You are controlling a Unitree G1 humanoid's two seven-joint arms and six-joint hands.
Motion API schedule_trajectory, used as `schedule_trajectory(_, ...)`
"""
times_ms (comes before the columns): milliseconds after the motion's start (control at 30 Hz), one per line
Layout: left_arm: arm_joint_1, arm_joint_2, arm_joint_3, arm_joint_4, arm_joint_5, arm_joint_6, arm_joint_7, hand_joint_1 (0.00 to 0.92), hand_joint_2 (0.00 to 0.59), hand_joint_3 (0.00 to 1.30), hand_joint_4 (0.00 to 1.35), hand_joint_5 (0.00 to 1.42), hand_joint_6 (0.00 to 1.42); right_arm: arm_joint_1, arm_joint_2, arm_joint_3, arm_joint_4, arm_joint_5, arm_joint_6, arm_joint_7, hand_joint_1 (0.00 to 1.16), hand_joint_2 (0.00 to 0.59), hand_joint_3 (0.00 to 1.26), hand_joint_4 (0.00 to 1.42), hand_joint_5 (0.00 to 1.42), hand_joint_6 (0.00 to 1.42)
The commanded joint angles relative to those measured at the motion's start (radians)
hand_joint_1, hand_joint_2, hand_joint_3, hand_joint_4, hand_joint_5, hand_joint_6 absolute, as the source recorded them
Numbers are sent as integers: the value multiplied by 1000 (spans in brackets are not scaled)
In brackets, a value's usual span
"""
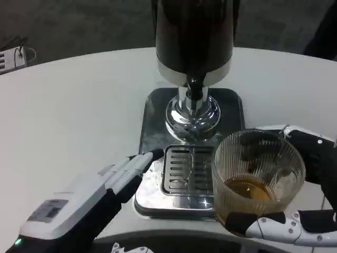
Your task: Grasp the cup under the faucet to collect the drink, then remove the cup.
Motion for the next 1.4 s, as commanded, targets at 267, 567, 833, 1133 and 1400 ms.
schedule_trajectory(267,6,6,4,-4,2,15,-13,0,68,0,0,0,41,-12,1,-1,-28,18,-26,0,989,171,1048,1283,1385,1420)
schedule_trajectory(567,-1,7,0,2,4,18,-14,0,68,0,0,0,41,-17,1,-3,-23,20,-24,0,989,171,1048,1283,1385,1424)
schedule_trajectory(833,-4,8,1,5,3,21,-16,0,68,0,0,0,41,-21,1,-2,-19,19,-23,0,989,171,1048,1283,1385,1424)
schedule_trajectory(1133,-7,10,4,9,1,21,-18,0,68,0,0,0,41,-31,0,0,-12,19,-21,2,989,171,1048,1269,1385,1424)
schedule_trajectory(1400,-7,13,6,10,-2,22,-20,0,68,0,0,0,41,-31,1,-1,-14,19,-18,4,989,171,1046,1269,1385,1424)
